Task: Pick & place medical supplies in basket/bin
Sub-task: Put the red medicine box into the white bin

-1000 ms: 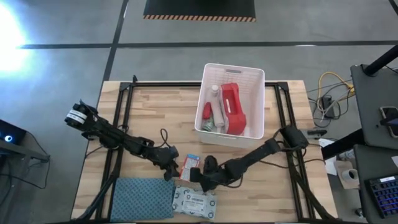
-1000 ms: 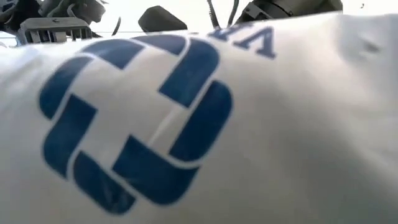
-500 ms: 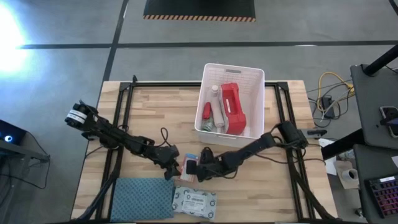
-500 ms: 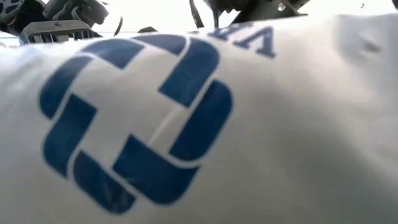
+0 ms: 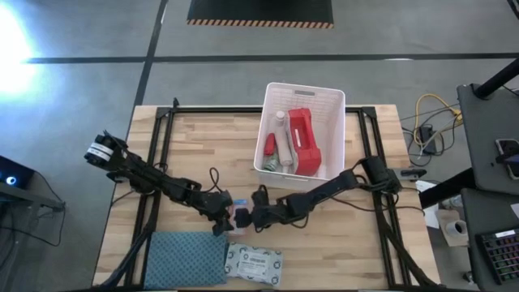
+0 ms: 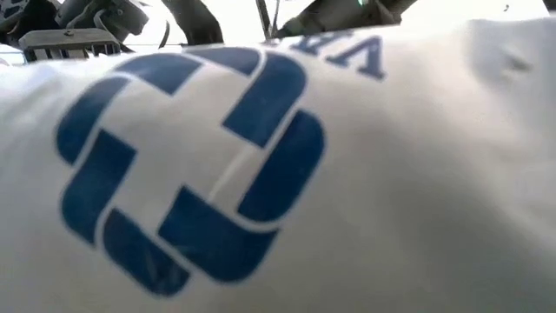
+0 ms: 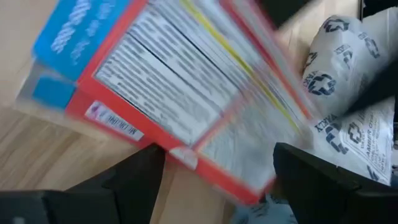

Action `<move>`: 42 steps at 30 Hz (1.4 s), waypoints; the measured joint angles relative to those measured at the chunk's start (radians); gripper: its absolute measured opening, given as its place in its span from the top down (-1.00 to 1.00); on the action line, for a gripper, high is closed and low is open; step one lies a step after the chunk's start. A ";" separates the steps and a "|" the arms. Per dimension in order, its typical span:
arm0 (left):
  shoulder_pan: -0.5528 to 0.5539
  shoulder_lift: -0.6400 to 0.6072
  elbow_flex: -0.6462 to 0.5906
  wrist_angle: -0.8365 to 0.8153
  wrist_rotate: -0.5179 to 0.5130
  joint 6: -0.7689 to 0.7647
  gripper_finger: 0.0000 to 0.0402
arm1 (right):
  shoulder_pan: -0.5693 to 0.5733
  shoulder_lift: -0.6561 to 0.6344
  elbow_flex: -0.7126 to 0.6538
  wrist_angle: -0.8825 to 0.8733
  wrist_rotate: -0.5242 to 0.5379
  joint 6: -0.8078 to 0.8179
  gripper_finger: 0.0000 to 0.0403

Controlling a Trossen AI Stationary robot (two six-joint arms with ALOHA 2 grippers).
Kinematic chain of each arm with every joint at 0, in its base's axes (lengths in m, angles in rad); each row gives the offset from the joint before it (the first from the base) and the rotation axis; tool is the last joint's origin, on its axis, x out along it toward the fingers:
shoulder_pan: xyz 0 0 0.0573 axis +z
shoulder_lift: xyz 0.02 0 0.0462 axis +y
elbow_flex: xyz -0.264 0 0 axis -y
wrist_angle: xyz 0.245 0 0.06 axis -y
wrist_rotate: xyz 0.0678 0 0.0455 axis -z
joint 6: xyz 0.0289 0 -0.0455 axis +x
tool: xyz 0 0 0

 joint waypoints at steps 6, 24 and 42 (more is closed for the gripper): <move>0.002 0.000 0.000 0.005 0.005 0.002 -0.40 | 0.000 -0.015 0.026 0.006 -0.034 -0.073 -0.25; 0.000 -0.044 -0.004 -0.043 0.040 0.002 -0.40 | 0.001 -0.035 0.026 0.066 -0.117 -0.278 -0.19; 0.000 -0.063 -0.020 -0.044 0.001 0.002 -0.40 | 0.007 -0.037 0.081 -0.103 -0.178 -0.357 -0.19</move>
